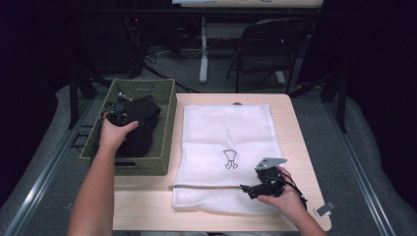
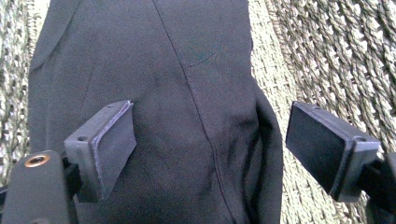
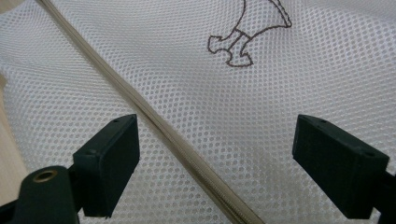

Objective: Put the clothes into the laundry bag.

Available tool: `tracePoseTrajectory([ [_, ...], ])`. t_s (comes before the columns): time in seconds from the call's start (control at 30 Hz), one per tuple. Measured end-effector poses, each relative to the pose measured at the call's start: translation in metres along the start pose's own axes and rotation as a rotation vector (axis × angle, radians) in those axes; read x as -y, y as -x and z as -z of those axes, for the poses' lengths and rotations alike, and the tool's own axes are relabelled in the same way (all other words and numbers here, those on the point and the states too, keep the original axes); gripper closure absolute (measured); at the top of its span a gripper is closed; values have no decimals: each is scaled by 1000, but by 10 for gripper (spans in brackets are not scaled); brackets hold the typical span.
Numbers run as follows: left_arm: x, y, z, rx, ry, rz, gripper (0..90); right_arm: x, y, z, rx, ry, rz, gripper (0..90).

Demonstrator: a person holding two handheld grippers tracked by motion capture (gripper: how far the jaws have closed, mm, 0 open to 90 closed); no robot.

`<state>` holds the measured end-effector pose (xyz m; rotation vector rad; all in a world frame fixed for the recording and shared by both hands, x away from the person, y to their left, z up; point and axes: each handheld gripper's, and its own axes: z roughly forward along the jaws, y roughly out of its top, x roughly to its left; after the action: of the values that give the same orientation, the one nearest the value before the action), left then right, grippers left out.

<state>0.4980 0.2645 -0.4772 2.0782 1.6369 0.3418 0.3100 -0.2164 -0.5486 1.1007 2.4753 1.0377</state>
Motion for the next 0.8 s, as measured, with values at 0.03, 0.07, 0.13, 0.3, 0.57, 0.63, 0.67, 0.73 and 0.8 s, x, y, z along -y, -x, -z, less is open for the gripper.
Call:
tracePoseTrajectory([
  [0.03, 0, 1, -1, 3, -2, 0, 159, 0, 0, 0, 0, -1, -2, 145],
  [0.07, 0, 1, -2, 3, -6, 1, 156, 0, 0, 0, 1, -3, 0, 145],
  [0.13, 0, 3, -5, -5, -21, -9, 153, 0, 1, 0, -1, -4, -3, 145],
  [0.3, 0, 8, -9, -23, -31, -14, 153, 0, 1, 0, -3, -5, -6, 145],
  [0.57, 1, 14, -18, -64, -53, -39, 141, 0, 1, -1, -6, -9, -7, 145],
  [0.63, 1, 17, -20, -81, -63, -53, 135, 0, 0, -1, -3, -13, -11, 145],
  [0.67, 1, 17, -21, -83, -69, -56, 135, 0, 1, -2, -4, -12, -5, 145],
  [0.73, 1, 19, -24, -100, -76, -62, 133, 0, 1, -2, -4, -12, -5, 145],
  [0.8, 1, 20, -27, -106, -91, -62, 126, 0, 0, -2, -6, -14, -7, 145],
])
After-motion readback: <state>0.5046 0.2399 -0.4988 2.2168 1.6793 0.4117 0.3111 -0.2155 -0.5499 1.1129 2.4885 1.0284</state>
